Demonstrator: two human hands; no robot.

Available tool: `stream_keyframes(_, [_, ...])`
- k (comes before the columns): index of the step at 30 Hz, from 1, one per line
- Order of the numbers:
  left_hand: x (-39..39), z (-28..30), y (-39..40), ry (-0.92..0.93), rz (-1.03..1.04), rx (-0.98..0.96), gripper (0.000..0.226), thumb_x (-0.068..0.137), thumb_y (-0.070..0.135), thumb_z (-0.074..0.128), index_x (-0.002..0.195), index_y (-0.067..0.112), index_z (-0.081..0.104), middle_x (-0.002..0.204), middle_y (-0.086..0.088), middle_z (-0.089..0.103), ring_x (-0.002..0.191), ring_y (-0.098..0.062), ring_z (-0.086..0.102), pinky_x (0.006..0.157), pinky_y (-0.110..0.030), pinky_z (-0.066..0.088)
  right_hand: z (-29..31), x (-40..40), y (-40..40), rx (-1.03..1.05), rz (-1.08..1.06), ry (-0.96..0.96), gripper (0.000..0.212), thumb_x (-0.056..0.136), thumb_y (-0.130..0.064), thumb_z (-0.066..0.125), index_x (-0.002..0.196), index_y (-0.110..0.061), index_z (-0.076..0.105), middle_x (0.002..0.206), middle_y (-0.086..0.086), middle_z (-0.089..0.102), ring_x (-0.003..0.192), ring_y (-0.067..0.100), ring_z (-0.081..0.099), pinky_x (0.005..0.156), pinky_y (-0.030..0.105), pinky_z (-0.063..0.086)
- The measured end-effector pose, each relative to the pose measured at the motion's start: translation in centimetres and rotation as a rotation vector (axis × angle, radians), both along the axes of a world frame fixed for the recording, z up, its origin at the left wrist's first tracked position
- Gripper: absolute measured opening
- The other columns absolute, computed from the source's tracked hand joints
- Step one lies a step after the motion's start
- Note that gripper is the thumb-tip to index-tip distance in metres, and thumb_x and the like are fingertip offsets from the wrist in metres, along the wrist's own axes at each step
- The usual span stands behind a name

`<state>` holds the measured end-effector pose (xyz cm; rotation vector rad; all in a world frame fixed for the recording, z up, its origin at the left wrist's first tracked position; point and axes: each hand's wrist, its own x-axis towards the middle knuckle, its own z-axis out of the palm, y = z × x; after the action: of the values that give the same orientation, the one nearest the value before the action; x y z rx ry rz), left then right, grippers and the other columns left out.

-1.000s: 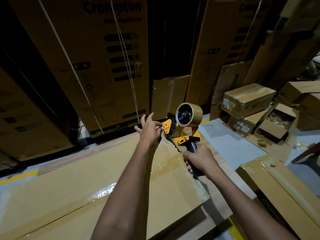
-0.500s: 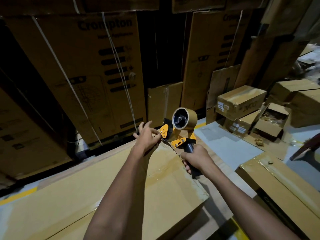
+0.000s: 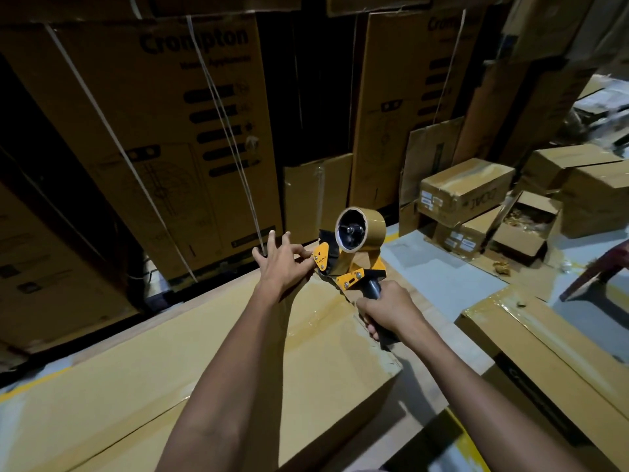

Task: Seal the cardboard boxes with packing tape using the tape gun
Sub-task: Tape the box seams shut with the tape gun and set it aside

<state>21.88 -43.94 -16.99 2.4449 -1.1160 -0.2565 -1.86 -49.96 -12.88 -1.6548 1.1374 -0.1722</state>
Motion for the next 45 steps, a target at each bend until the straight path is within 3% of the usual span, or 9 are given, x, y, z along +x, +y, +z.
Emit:
stream_keyframes(6, [-0.8, 0.5, 0.1, 0.034, 0.047, 0.002, 0.036, 0.088, 0.064, 0.064, 0.107, 0.035, 0.073, 0.168, -0.010, 0.017, 0.155, -0.034, -0.011, 0.114, -0.073, -0.005, 0.1, -0.2, -0.2, 0.053, 0.014, -0.021, 0.011, 0.090, -0.006, 0.061, 0.093, 0.004, 0.061, 0.063, 0.013, 0.063, 0.051, 0.024, 0.059, 0.054, 0.036, 0.055])
stream_keyframes(13, [-1.9, 0.5, -0.4, -0.055, 0.076, 0.009, 0.029, 0.093, 0.054, 0.063, 0.113, 0.033, 0.070, 0.168, -0.013, 0.012, 0.154, -0.039, -0.012, 0.113, -0.074, 0.000, -0.3, -2.6, 0.6, 0.002, 0.032, -0.016, 0.010, 0.090, -0.004, 0.057, 0.081, -0.002, 0.058, 0.056, 0.011, 0.061, 0.046, 0.022, 0.057, 0.050, 0.032, 0.053])
stream_keyframes(19, [-2.9, -0.8, -0.2, -0.256, -0.202, -0.081, 0.034, 0.092, 0.011, 0.068, 0.119, 0.032, 0.071, 0.166, -0.006, 0.024, 0.155, -0.034, 0.000, 0.111, -0.066, 0.023, -1.0, -2.5, 0.5, 0.032, -0.018, -0.045, 0.008, 0.092, -0.007, 0.061, 0.092, 0.001, 0.060, 0.061, 0.012, 0.063, 0.048, 0.024, 0.059, 0.051, 0.033, 0.053])
stream_keyframes(23, [-1.8, -0.9, 0.0, -0.084, -0.220, -0.113, 0.010, 0.094, 0.024, 0.069, 0.101, 0.026, 0.077, 0.165, -0.004, 0.026, 0.155, -0.032, 0.000, 0.111, -0.065, 0.022, -1.1, -2.7, 0.4, 0.029, -0.018, -0.056, 0.007, 0.091, -0.008, 0.061, 0.090, 0.000, 0.061, 0.062, 0.012, 0.064, 0.049, 0.024, 0.059, 0.052, 0.034, 0.054])
stream_keyframes(28, [-1.8, -0.3, 0.0, -0.031, -0.233, -0.033, 0.008, 0.095, 0.030, 0.068, 0.087, 0.030, 0.068, 0.168, -0.004, 0.018, 0.155, -0.035, -0.006, 0.112, -0.070, 0.018, -0.7, -2.9, 0.5, 0.050, -0.016, -0.059, 0.010, 0.091, -0.008, 0.063, 0.092, 0.002, 0.062, 0.063, 0.013, 0.064, 0.051, 0.024, 0.059, 0.052, 0.033, 0.054])
stream_keyframes(33, [-2.1, 0.0, -0.6, -0.102, -0.216, 0.099, 0.019, 0.100, 0.037, 0.059, 0.114, 0.033, 0.071, 0.170, -0.008, 0.005, 0.153, -0.039, -0.018, 0.110, -0.072, 0.014, -0.4, -4.2, 1.0, 0.025, 0.013, -0.021, 0.010, 0.093, -0.009, 0.061, 0.094, 0.000, 0.060, 0.063, 0.011, 0.063, 0.049, 0.022, 0.058, 0.050, 0.032, 0.053])
stream_keyframes(36, [-2.5, 0.3, -0.7, -0.119, -0.209, 0.130, 0.018, 0.102, 0.039, 0.057, 0.114, 0.039, 0.070, 0.170, -0.010, 0.004, 0.153, -0.040, -0.019, 0.109, -0.072, 0.014, -0.7, -6.0, 1.7, 0.006, 0.018, 0.010, 0.015, 0.093, -0.010, 0.061, 0.100, 0.003, 0.058, 0.065, 0.012, 0.065, 0.051, 0.022, 0.062, 0.054, 0.037, 0.057])
stream_keyframes(40, [-3.6, 0.9, -1.1, -0.140, -0.259, 0.202, 0.026, 0.102, 0.018, 0.058, 0.113, 0.036, 0.071, 0.170, -0.009, -0.002, 0.152, -0.038, -0.021, 0.113, -0.071, 0.010, -0.6, -6.5, 2.0, 0.019, -0.025, 0.003, 0.016, 0.092, -0.008, 0.062, 0.100, 0.005, 0.061, 0.067, 0.013, 0.066, 0.053, 0.023, 0.062, 0.056, 0.037, 0.059])
stream_keyframes(45, [-4.1, 0.6, -0.4, -0.064, -0.343, 0.184, 0.023, 0.101, 0.036, 0.058, 0.120, 0.034, 0.071, 0.170, -0.006, -0.003, 0.152, -0.037, -0.023, 0.113, -0.071, 0.009, -0.5, -6.9, 2.3, 0.032, -0.054, -0.002, 0.015, 0.093, -0.010, 0.064, 0.101, 0.002, 0.060, 0.067, 0.012, 0.066, 0.052, 0.021, 0.063, 0.055, 0.034, 0.058])
